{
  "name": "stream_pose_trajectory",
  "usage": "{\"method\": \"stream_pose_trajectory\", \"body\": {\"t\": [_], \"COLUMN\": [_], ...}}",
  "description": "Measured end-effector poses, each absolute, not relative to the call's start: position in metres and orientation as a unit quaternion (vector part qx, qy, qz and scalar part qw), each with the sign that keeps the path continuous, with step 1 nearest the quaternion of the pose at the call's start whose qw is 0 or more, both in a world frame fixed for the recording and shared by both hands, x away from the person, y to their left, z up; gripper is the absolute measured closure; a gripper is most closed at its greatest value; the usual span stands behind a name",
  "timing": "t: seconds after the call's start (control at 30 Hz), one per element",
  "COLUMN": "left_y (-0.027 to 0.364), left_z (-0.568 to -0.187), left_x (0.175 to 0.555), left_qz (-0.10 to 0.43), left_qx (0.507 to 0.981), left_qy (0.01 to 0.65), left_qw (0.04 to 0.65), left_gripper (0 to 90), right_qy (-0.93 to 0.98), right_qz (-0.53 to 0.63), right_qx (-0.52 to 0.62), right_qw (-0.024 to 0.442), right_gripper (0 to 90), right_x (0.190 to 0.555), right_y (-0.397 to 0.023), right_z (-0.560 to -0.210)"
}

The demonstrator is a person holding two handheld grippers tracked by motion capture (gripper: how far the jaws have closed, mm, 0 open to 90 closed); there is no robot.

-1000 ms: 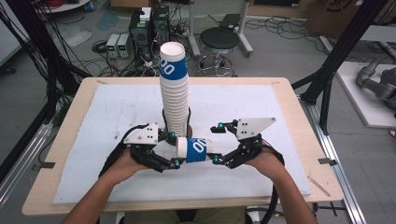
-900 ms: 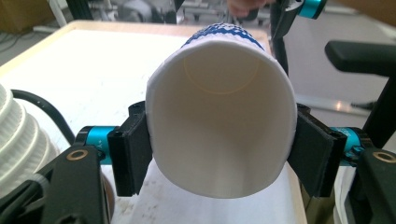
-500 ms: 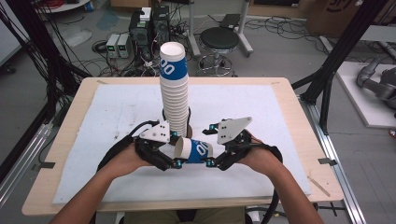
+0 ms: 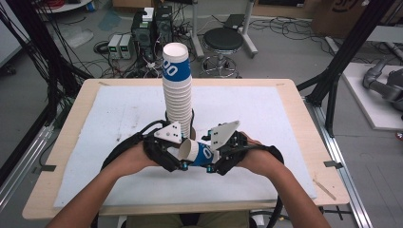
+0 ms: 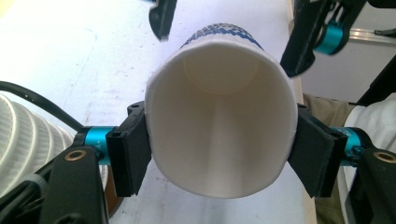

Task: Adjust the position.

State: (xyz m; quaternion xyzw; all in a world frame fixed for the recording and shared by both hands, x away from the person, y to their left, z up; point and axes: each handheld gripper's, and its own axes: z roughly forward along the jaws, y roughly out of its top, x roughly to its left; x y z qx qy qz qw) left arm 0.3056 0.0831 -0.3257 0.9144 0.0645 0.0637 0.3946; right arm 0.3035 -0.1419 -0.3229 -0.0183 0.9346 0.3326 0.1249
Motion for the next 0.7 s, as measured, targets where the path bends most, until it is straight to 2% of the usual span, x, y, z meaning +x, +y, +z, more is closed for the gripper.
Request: {"method": "stream_pose_trajectory", "body": {"t": [0.5,0.57,0.7], "left_y": [0.067,0.066,0.065], "left_z": [-0.322,-0.322,-0.323], "left_x": [0.307,0.307,0.307], "left_qz": [0.066,0.066,0.065], "left_qx": [0.932,0.933,0.934], "left_qy": [0.059,0.06,0.061], "left_qw": [0.353,0.349,0.345], "left_gripper": [29.6,29.5,29.4], "right_qy": [0.948,0.95,0.951], "right_qz": [0.287,0.283,0.279], "right_qx": [-0.03,-0.031,-0.034], "right_qw": [0.131,0.13,0.128], "right_gripper": [21.4,26.3,27.3], "right_x": [0.305,0.305,0.305], "right_y": [-0.129,-0.128,-0.127], "right_z": [-0.33,-0.331,-0.332]}}
